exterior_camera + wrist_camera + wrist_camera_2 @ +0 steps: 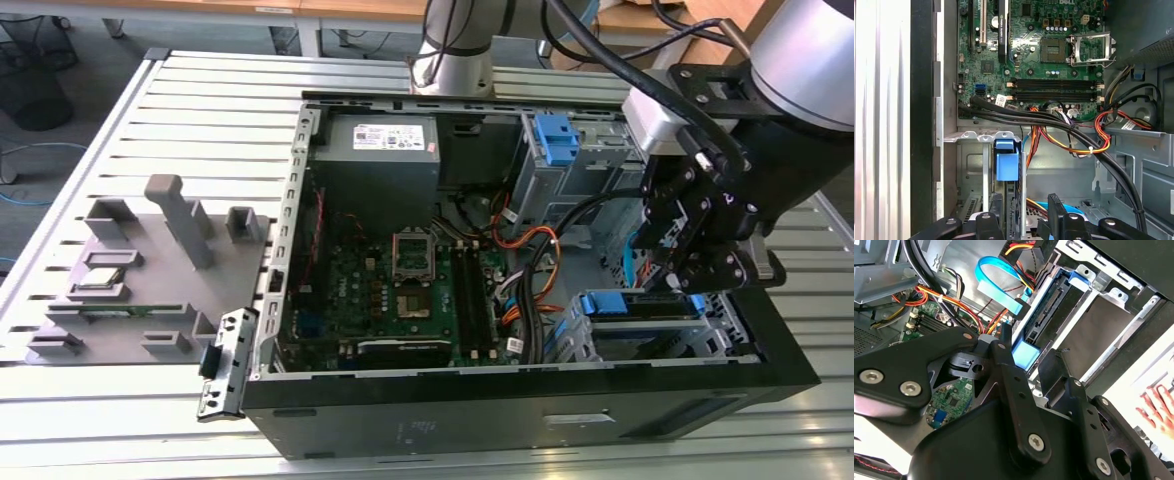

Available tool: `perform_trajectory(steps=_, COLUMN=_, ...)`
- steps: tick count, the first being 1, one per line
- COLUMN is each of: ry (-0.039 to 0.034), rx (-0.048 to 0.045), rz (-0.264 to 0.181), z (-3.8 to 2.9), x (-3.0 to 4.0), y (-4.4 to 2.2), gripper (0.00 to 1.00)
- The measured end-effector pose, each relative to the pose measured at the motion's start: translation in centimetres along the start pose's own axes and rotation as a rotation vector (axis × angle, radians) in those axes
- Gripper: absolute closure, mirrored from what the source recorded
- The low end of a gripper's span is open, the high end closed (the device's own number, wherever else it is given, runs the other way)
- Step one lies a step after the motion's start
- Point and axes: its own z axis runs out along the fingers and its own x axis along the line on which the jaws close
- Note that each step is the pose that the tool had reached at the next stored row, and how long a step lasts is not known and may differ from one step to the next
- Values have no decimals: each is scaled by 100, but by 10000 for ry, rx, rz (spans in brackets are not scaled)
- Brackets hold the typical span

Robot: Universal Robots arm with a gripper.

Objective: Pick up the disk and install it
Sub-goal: 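Insert the first disk wire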

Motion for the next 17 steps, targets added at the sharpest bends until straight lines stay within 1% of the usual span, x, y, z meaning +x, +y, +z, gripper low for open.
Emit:
perform_trajectory(steps=3, ry=2, rx=0, rz=0, z=-16, x=-2, y=0, gripper=51)
perform_trajectory(steps=9, ry=0, rx=0, rz=0, z=-104, x=-6, y=-1, gripper=51)
perform_trajectory(steps=12, ry=-2, rx=0, rz=0, z=-112, x=-7, y=-3, gripper=51)
perform_trajectory(steps=14, ry=0, rx=0, rz=1, z=-113, x=-6, y=-24, gripper=51)
perform_trajectory(steps=17, ry=-1, rx=0, rz=0, z=-112, x=-6, y=-83, gripper=51)
